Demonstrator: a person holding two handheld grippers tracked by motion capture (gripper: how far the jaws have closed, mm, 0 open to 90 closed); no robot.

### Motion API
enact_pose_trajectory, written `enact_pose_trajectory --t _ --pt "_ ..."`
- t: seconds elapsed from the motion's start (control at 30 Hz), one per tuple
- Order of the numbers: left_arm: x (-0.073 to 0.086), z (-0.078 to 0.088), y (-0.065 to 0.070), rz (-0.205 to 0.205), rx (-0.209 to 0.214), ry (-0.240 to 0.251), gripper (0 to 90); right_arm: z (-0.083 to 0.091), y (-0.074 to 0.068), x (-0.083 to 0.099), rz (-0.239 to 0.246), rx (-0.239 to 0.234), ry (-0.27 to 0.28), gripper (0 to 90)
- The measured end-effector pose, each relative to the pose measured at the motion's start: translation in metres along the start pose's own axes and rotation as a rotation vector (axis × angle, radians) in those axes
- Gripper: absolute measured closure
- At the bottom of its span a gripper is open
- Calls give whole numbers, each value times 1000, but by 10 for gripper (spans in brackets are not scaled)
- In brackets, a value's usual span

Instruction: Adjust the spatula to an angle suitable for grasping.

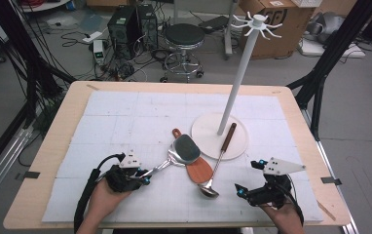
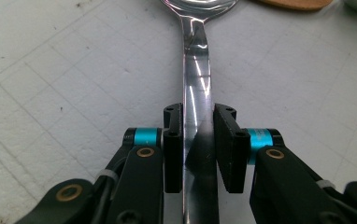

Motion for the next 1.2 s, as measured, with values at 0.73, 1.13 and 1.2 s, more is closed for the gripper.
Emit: enact_pose_trajectory --t 0.73,1.13,1.2 --pt "2 -5 -8 15 -40 -40 747 -1 0 0 4 0 -5 5" --pt "3 -6 -5 -13 -70 -35 726 -1 -1 0 10 0 -5 5" --pt "2 -6 -4 -24 -84 -32 715 -1 -1 0 11 -1 -5 5"
Point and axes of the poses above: each handheld gripper's, and its own axes: z roughly backward along the jaws, x roughly out of its underside, y roughly to its right, the point moved 1 cm from there along -z, roughly forward along the jaws, and after that the axes turned 6 degrees about -x, right-handed, at the moved point
